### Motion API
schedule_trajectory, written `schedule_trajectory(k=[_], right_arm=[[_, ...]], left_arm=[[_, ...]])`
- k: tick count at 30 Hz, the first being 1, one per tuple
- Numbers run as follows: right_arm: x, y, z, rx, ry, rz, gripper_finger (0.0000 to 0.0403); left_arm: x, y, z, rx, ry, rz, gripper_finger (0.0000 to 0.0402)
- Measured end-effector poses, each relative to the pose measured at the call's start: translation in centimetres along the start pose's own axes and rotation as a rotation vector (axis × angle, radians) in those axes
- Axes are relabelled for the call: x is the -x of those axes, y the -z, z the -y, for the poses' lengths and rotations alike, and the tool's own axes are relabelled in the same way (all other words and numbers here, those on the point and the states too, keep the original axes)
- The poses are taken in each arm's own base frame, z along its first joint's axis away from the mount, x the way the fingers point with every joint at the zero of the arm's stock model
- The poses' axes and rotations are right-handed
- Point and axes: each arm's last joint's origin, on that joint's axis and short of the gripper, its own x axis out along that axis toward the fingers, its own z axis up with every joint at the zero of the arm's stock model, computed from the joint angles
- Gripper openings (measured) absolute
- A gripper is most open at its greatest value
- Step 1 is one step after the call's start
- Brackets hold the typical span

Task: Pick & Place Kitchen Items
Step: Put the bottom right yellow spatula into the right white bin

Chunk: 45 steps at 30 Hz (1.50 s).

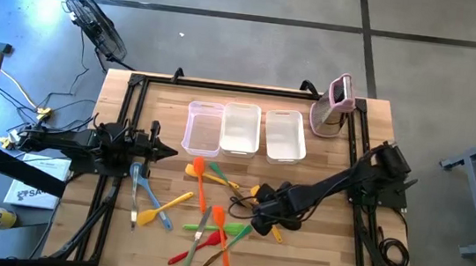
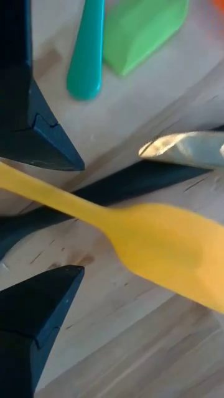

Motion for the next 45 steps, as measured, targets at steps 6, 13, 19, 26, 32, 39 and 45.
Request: schedule_trajectory(k=[6,13,19,26,32,39,45], right_arm=[[-0.26,0.05,0.03,0.002,0.010,-0.002,0.0254],[-0.34,-0.30,0.46,-0.010,0.031,-0.011,0.0251],[-0.53,-0.57,0.71,-0.023,0.022,-0.046,0.0209],[-0.58,-0.51,0.68,-0.027,0.003,-0.083,0.0130],[-0.58,-0.45,0.62,-0.026,-0.014,-0.106,0.0062],[-0.52,-0.46,0.52,-0.027,-0.029,-0.119,0.0019],[-0.52,-0.47,0.50,-0.028,-0.031,-0.118,0.0020]], left_arm=[[0.00,0.00,0.00,0.000,0.000,0.000,0.0001],[0.00,0.00,0.00,0.000,0.000,0.000,0.0001],[0.00,0.00,0.00,0.000,0.000,0.000,0.0001],[0.00,0.00,0.00,0.000,0.000,0.000,0.0001],[0.00,0.00,0.00,0.000,0.000,0.000,0.0001],[0.00,0.00,0.00,0.001,0.000,0.000,0.0001],[0.00,0.00,0.00,0.001,0.000,0.000,0.0001]])
